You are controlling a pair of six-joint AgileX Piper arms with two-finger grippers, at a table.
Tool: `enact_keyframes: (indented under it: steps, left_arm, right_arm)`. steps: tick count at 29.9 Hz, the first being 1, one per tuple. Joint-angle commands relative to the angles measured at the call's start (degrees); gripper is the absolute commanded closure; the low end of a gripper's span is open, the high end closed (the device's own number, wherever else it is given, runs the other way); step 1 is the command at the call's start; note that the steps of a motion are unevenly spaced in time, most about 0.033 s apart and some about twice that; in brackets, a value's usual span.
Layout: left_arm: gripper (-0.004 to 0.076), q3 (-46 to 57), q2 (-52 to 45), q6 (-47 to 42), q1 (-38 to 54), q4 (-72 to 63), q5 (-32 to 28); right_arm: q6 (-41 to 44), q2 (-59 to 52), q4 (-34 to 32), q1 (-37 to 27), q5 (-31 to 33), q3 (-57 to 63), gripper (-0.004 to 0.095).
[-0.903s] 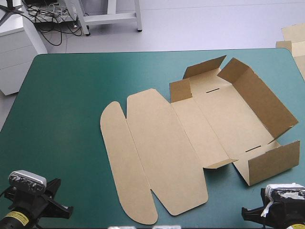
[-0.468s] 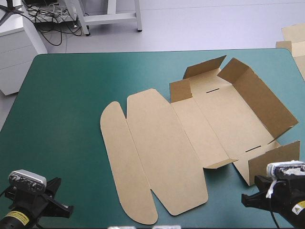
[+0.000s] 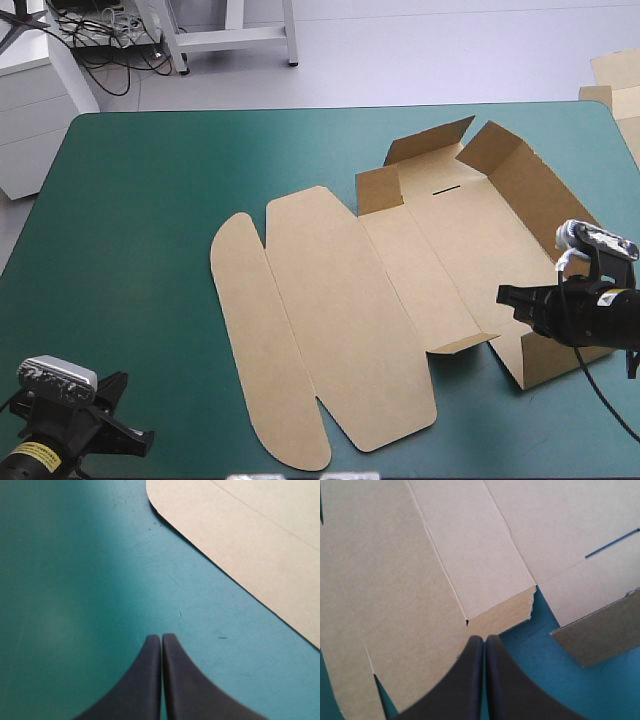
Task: Fold the box
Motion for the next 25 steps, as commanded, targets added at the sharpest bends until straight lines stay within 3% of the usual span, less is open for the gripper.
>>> enact_keyframes:
  steps: [1, 5, 9, 18, 21, 25]
  left_arm:
    - [0.0734, -1.4, 0.7, -0.1, 0.1, -0.4, -3.8]
    - [0.0734, -1.4, 0.7, -0.1, 0.1, -0.4, -3.8]
    - [0.0734, -1.4, 0.7, -0.1, 0.1, -0.4, -3.8]
    - [0.0734, -1.4, 0.7, -0.1, 0.1, -0.4, -3.8]
    - [0.0734, -1.4, 0.7, -0.1, 0.1, -0.4, -3.8]
    - [0.0734, -1.4, 0.7, -0.1, 0.1, -0.4, -3.8]
  right_arm:
    - [5.5, 2.7, 1.9, 0.0, 0.5, -2.0, 0.0793]
    - [8.3, 3.6, 4.7, 0.0, 0.6, -1.9, 0.0497]
    - [9.4, 3.1, 9.4, 0.2, 0.6, -1.0, 0.0357]
    - [9.7, 2.6, 12.3, 6.4, 0.0, 12.9, 0.0345]
    - [4.3, 2.6, 12.0, 6.3, -2.7, 13.5, 0.0374]
    - [5.5, 2.6, 12.1, 6.3, -7.8, 13.5, 0.0411]
